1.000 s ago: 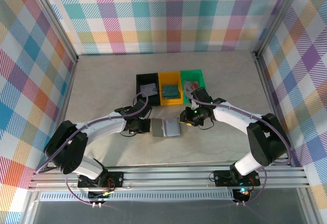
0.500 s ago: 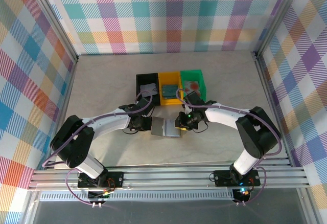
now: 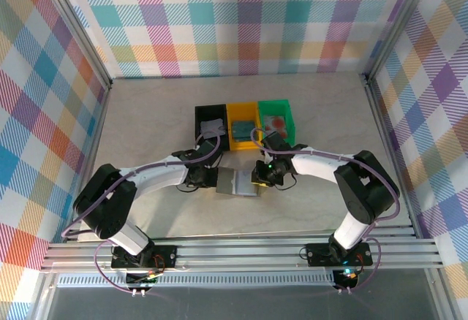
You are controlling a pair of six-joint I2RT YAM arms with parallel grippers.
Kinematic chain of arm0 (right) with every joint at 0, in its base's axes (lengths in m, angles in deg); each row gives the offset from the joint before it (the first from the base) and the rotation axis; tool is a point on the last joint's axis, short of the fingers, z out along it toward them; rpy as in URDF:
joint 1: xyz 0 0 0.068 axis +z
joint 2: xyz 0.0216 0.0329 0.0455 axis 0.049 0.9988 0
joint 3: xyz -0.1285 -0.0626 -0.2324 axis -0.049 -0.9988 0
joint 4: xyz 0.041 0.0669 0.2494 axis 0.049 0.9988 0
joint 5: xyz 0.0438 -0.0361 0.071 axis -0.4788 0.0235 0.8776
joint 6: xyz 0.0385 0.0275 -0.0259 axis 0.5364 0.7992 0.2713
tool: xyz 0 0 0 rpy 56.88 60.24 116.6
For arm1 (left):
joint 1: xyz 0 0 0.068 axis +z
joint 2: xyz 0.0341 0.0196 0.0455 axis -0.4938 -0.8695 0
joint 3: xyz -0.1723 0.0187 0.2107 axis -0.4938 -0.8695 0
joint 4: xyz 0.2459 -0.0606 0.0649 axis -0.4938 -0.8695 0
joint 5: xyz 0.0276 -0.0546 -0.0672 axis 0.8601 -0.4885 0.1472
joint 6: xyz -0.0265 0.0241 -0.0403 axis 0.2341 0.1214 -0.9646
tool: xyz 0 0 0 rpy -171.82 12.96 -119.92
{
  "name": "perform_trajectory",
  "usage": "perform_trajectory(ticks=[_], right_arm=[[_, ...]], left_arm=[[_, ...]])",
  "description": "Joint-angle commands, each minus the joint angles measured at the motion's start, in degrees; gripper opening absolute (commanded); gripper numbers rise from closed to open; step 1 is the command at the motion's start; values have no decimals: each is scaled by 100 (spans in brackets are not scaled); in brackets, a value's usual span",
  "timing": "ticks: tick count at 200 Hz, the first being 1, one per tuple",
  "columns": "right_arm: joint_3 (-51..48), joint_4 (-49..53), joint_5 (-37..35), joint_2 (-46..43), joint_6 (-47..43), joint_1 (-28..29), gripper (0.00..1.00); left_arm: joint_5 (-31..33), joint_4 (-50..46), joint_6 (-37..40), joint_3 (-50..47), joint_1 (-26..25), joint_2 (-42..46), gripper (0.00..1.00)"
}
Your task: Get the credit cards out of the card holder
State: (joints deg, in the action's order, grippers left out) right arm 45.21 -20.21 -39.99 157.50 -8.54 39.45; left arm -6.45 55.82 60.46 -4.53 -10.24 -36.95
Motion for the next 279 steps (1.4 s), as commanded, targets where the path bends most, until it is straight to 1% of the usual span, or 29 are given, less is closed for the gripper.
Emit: perform_trajectory(ticks=[1, 73, 104, 144, 220, 279], right_arm=[[195, -125, 9, 67, 21, 89, 16], [408, -2, -61, 96, -60, 240, 13], [447, -144, 176, 114, -26, 263, 10], [541, -369, 453, -56, -12, 376, 10], [713, -538, 765, -126, 228, 543, 18], [882, -547, 799, 31, 304, 683, 15]], left_arm=[[176, -23, 117, -93, -134, -116, 0], [263, 62, 123, -149, -268, -244, 0], [251, 126, 127, -206, -270, -277, 0], [302, 180, 158, -271, -269, -264, 0], [189, 361, 167, -422, -268, -115, 0], [246, 408, 158, -541, -269, -80, 0]])
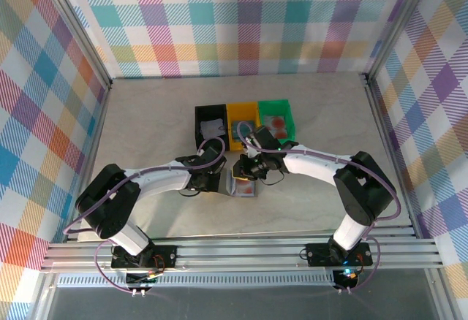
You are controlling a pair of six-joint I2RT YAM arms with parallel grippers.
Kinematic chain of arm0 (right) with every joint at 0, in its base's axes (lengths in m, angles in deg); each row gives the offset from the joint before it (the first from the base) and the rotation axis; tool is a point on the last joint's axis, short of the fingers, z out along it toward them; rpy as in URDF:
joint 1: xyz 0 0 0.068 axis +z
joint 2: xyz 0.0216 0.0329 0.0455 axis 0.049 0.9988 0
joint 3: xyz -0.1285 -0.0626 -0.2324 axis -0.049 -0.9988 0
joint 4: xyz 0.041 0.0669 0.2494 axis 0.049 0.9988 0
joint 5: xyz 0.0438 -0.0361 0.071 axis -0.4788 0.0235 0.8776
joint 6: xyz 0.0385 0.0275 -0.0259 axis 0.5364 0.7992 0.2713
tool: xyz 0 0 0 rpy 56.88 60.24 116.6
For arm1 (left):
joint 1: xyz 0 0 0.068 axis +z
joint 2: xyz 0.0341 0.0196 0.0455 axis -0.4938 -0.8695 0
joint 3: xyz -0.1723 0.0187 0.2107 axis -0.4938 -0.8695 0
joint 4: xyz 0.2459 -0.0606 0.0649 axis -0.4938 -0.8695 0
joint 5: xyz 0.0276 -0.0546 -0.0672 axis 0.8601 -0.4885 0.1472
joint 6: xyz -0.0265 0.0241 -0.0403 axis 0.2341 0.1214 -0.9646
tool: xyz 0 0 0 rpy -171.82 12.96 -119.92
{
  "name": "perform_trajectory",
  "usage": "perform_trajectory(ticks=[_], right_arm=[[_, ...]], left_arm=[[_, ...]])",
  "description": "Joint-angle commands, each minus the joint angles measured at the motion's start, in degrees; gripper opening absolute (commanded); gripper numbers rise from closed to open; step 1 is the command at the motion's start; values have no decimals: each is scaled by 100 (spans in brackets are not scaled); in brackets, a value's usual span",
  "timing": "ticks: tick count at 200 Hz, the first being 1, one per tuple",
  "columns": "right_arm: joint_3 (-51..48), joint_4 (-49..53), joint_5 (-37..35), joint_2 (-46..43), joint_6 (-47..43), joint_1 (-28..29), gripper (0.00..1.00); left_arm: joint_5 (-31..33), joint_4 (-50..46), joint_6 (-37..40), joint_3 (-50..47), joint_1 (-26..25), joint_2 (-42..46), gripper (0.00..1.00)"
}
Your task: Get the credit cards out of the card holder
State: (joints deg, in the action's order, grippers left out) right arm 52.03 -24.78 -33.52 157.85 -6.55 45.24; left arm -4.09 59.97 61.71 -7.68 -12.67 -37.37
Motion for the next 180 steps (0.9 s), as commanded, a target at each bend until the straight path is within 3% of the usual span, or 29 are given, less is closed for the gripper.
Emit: perform_trajectory(ticks=[1, 95, 138, 180], right_arm=[[202, -88, 148, -3, 107, 110, 15], [248, -44, 40, 89, 115, 242, 9], [236, 121, -86, -39, -16, 248, 18], [115, 126, -57, -31, -71, 162, 20]], left_arm=[[10, -7, 29, -232, -23, -38, 0], [16, 34, 25, -328, -28, 79, 0], [16, 29, 16, -377, -27, 158, 0], [-14, 13, -1, -379, -27, 205, 0]])
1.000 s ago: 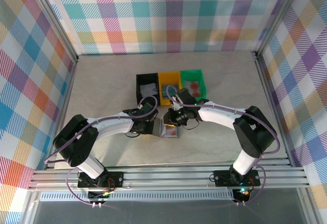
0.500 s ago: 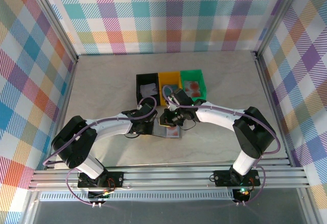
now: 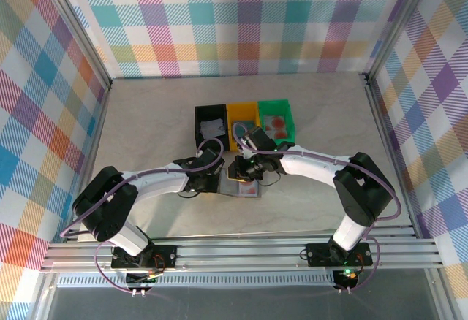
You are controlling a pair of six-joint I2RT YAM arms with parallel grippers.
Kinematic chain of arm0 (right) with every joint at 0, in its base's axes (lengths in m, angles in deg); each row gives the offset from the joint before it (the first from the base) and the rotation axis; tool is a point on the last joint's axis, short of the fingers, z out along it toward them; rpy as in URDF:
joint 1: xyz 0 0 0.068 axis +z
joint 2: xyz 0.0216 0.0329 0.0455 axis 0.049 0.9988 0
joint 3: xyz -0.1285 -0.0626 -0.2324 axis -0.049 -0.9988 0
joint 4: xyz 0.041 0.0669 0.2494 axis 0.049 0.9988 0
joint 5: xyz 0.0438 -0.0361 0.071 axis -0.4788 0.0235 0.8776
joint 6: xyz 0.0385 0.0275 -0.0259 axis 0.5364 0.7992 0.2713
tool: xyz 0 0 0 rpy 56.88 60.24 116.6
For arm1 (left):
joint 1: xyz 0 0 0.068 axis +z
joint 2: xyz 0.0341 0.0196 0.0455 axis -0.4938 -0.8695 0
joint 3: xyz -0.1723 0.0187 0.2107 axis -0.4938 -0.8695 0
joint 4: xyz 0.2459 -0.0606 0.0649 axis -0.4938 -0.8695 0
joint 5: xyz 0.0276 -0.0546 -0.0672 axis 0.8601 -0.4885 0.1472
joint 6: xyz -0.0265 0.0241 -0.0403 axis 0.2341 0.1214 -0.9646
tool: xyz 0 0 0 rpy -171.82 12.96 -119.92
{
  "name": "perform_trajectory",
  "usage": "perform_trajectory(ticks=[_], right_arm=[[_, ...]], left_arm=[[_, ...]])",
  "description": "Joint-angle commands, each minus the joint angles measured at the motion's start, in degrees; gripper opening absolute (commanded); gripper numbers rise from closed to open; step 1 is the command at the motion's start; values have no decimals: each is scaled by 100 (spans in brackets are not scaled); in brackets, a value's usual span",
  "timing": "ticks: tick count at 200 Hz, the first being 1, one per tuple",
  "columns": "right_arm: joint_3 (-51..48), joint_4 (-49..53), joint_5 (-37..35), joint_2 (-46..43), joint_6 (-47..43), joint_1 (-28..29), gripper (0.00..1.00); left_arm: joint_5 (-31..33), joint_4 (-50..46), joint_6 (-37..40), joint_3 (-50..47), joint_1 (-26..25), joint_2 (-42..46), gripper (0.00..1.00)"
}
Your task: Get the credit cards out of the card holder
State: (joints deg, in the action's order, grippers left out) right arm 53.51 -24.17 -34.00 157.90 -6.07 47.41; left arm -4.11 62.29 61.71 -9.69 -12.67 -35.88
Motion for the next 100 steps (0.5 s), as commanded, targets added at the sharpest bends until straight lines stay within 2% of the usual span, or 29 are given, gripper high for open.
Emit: perform_trajectory(ticks=[1, 43, 77, 92, 100], right_arm=[[-38, 65, -9, -39, -117, -56, 20], [-72, 105, -88, 172, -51, -107, 20], [-132, -46, -12, 330, 18, -146, 20], [-140, 40, -132, 351, 26, -178, 20], [-141, 105, -182, 370, 35, -205, 20]], left_arm=[[-13, -215, -1, -178, -27, 63, 0], [-110, -262, -20, -50, -26, 87, 0], [192, -511, -96, 33, -28, 140, 0], [226, -600, -148, 37, -27, 253, 10], [233, -640, -176, 42, -27, 312, 23]])
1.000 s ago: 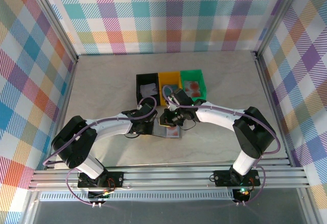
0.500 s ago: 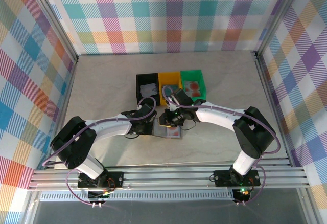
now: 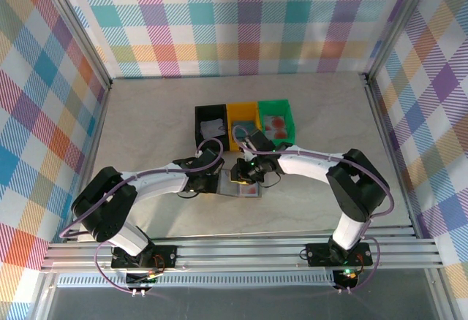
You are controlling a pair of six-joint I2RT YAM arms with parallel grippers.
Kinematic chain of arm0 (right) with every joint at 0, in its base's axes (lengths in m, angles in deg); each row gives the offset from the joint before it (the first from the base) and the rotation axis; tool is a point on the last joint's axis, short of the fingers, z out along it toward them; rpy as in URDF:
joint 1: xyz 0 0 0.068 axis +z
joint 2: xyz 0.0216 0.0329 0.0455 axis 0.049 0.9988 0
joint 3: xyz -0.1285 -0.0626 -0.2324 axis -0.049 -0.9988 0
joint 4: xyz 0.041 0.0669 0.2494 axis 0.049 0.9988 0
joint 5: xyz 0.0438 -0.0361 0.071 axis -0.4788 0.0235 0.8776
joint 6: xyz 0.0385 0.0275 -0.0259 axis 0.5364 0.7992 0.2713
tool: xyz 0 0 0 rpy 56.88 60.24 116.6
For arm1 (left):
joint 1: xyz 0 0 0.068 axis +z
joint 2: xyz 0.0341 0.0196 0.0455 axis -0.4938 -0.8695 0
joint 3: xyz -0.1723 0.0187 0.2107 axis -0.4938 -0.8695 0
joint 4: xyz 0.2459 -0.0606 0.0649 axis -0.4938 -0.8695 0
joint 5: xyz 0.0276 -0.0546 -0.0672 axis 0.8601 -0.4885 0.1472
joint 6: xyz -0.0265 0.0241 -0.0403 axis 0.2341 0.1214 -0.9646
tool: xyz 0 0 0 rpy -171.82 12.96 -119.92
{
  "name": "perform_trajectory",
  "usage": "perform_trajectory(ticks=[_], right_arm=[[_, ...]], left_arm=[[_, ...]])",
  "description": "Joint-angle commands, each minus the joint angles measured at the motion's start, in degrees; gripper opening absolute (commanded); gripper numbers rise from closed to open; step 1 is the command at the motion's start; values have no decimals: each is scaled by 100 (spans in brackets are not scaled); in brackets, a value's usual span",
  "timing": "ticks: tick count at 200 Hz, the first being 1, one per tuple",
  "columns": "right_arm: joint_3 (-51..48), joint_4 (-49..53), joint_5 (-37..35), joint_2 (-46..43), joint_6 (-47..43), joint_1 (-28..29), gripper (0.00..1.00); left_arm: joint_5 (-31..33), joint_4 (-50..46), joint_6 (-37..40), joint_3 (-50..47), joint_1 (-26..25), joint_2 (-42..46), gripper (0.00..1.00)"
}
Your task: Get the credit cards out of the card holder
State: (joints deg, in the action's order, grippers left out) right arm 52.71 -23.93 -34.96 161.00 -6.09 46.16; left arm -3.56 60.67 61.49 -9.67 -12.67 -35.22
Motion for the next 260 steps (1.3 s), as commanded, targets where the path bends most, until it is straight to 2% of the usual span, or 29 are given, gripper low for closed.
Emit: perform_trajectory(ticks=[1, 10, 19, 51, 60, 109, 136, 181, 260], right_arm=[[-59, 87, -88, 60, 37, -85, 20], [-70, 110, -106, 77, 46, -122, 19], [-97, 115, -124, 88, 80, -149, 19], [-105, 163, -184, 88, 66, -178, 19], [-108, 192, -221, 87, 64, -178, 18], [-151, 98, -96, 33, 20, -179, 18], [-105, 281, -193, -9, 11, -193, 16], [-184, 291, -133, -102, 72, -229, 11], [-313, 163, -28, -251, 29, -258, 5]], left_arm=[[178, -479, -159, 40, -27, 257, 24], [186, -535, -185, 56, -28, 315, 37], [221, -641, -232, 110, -27, 373, 44], [363, -1005, -391, 354, -26, 644, 47], [359, -1113, -467, 439, -23, 715, 51], [-167, -1299, -963, 871, -78, 1116, 63], [-440, -1340, -1281, 1045, -179, 935, 63], [-501, -1380, -1790, 1122, -362, 442, 61], [-577, -1101, -2190, 1195, -548, -114, 48]])
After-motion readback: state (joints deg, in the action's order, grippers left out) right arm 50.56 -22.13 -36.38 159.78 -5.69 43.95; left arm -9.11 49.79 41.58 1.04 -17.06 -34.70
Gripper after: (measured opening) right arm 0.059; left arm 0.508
